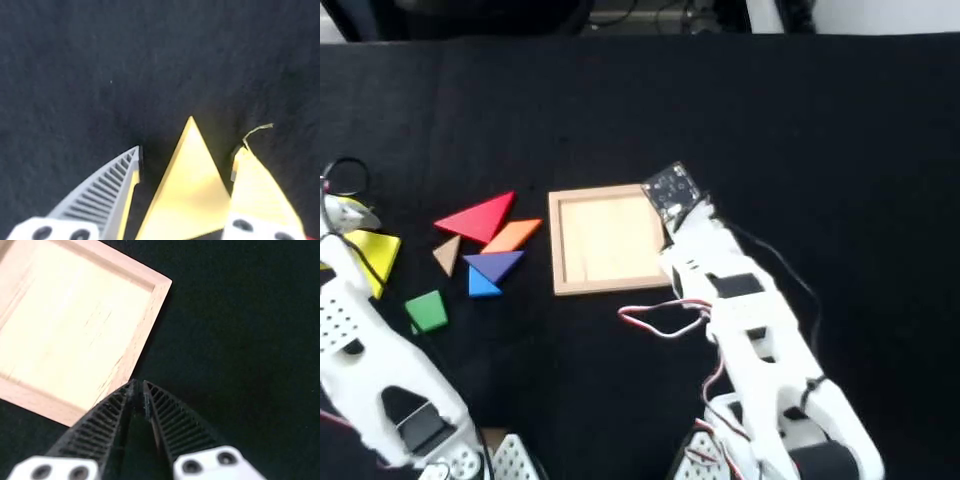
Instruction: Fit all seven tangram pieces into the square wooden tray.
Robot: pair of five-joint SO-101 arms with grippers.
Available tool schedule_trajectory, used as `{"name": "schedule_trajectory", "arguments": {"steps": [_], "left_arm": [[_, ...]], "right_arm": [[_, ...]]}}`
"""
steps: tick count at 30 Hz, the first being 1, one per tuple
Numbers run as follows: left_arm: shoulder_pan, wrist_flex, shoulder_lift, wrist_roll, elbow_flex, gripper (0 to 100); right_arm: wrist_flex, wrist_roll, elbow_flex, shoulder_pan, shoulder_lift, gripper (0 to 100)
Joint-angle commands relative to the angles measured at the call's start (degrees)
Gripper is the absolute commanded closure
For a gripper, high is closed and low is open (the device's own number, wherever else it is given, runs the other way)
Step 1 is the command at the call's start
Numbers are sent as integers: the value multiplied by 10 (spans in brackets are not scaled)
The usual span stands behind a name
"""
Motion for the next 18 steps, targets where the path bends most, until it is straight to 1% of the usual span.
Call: {"name": "schedule_trajectory", "arguments": {"steps": [1, 4, 12, 15, 18], "left_arm": [[7, 27, -2, -4, -2, 698], [4, 63, -10, -10, -2, 697], [6, 181, -9, -135, -134, 696], [1, 193, -4, -158, -167, 696], [-4, 193, -5, -219, -171, 696]], "right_arm": [[-10, 5, -4, -8, -3, 987], [-10, 5, -4, -8, -3, 987], [-10, 5, -4, -8, -2, 987], [-11, 5, -4, -8, -1, 987], [-11, 5, -4, -8, 0, 987]]}}
